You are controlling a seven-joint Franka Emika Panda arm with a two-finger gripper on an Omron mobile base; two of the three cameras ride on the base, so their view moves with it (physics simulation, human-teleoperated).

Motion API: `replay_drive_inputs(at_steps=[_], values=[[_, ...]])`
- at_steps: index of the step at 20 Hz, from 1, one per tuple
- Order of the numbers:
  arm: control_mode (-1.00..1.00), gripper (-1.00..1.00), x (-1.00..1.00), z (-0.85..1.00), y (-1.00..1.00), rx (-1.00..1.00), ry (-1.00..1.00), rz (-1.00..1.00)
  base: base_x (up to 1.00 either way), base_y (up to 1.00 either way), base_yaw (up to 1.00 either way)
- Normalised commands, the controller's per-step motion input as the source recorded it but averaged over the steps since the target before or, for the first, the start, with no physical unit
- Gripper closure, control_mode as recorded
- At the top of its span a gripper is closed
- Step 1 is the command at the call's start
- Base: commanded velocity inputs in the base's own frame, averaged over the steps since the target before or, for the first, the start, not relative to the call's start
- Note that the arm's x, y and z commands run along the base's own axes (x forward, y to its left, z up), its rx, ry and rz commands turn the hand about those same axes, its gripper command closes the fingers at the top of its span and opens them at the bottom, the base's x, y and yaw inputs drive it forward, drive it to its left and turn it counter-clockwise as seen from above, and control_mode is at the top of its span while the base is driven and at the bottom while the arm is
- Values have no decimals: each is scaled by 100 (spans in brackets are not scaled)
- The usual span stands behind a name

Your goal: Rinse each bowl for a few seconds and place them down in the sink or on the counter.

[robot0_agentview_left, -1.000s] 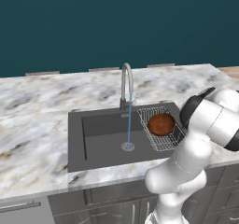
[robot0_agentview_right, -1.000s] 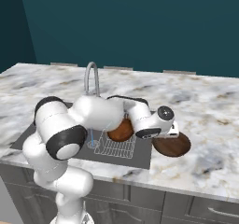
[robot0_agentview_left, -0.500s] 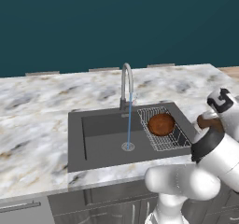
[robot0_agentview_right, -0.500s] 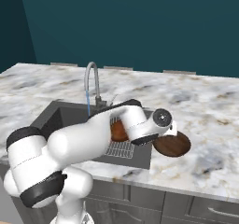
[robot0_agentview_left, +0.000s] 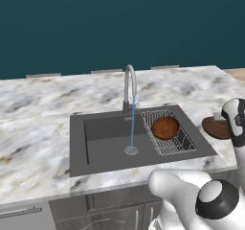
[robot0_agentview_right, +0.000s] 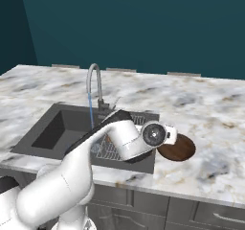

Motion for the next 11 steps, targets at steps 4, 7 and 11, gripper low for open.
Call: replay_drive_inputs(at_steps=[4,7,11], values=[[-100,-100,-52,62,21,1,-22,-2,0,0,0],[-100,-100,-41,76,25,2,-16,-4,0,0,0],[-100,-100,-38,89,20,4,-15,-5,0,0,0]])
